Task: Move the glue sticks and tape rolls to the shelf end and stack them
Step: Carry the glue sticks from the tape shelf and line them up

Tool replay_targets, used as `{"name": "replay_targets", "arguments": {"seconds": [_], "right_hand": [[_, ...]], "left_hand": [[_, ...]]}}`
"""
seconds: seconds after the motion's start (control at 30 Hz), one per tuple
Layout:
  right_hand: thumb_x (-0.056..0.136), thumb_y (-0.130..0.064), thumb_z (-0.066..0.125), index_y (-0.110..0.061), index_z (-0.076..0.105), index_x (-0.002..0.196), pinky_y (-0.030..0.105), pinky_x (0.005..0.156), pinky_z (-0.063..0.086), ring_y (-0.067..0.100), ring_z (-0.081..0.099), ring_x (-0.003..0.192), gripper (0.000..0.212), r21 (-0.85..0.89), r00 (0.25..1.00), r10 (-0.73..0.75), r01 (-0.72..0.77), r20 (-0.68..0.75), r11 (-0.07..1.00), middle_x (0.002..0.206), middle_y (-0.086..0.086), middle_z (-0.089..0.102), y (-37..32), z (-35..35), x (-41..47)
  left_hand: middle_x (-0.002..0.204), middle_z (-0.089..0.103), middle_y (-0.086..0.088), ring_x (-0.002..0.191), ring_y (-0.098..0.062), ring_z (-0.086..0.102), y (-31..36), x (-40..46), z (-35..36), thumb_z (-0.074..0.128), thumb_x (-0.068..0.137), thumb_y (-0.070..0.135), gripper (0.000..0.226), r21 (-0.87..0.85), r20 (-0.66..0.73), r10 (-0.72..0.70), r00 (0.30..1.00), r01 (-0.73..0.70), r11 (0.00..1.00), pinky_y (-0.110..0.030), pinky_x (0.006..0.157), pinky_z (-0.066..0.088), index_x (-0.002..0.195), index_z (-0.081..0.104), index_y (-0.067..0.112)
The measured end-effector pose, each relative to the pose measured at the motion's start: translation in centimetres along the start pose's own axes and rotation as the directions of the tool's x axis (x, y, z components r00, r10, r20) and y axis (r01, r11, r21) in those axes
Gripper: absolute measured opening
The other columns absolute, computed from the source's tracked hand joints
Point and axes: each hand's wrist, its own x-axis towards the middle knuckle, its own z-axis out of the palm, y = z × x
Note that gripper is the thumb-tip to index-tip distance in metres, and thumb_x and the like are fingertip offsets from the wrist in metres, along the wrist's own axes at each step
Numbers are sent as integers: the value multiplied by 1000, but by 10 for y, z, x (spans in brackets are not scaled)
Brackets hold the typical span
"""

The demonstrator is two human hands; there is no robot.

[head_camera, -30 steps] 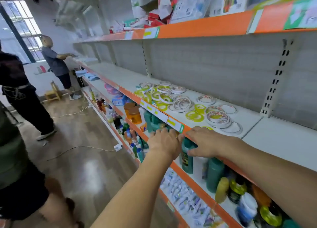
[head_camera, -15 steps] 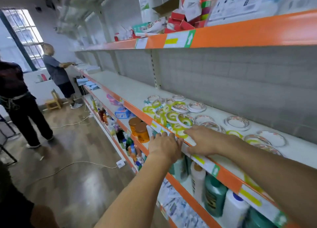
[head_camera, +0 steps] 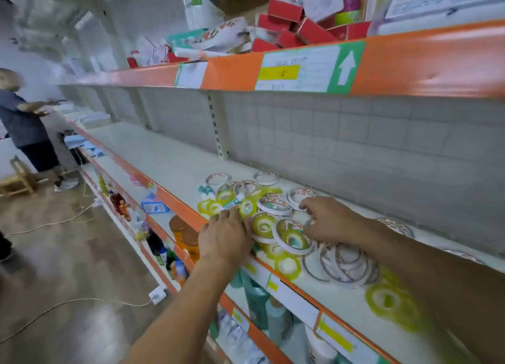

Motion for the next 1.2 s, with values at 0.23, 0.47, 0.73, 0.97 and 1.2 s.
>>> {"name": "replay_targets", "arguments": {"seconds": [0.23,0.47,0.73,0.97,1.2], "right_hand": [[90,-65,54,-25,43,146,30,103,40,16,46,129,69,72,998,-48,44,48,996,142,-4,47,-27,4,19],[99,-27,51,-20,59,134,33,106,41,20,52,125,36,71,959,223,-239,176,969,140,2,56,-15,13,22],[93,-12,46,-21,67,121,23,95,41,17,55,118,36,214,915,385,-403,121,890,125,-4,61,-30,22,12],[91,-40,52,-16,55,62,32,67,48,18,58,68,37,277,814,580,-555,-11,784,66,2,59,-29,24,12],[83,-41,63,-21,43,71,27,57,40,16,53,70,31,165,768,640,-632,-1,758,74,-1,52,-45,26,34]], "left_hand": [[134,51,-14,123,-35,47,-20,77,11,23,104,41,47,-16,89,28,996,-26,1000,-45,98,39,132,45,10],[145,37,-17,132,-36,40,-29,121,21,38,99,35,50,-39,238,100,966,-93,995,-46,105,38,140,36,8],[139,38,-24,128,-39,42,-42,136,27,55,91,28,57,-48,225,246,943,-241,969,-44,105,39,139,33,6],[141,33,-26,131,-44,37,-48,144,37,57,89,24,63,-242,209,182,961,-130,962,-47,107,35,144,31,7],[143,37,-20,126,-41,45,-54,150,44,47,94,25,45,-269,210,164,964,-105,958,-45,99,43,136,42,12]]}}
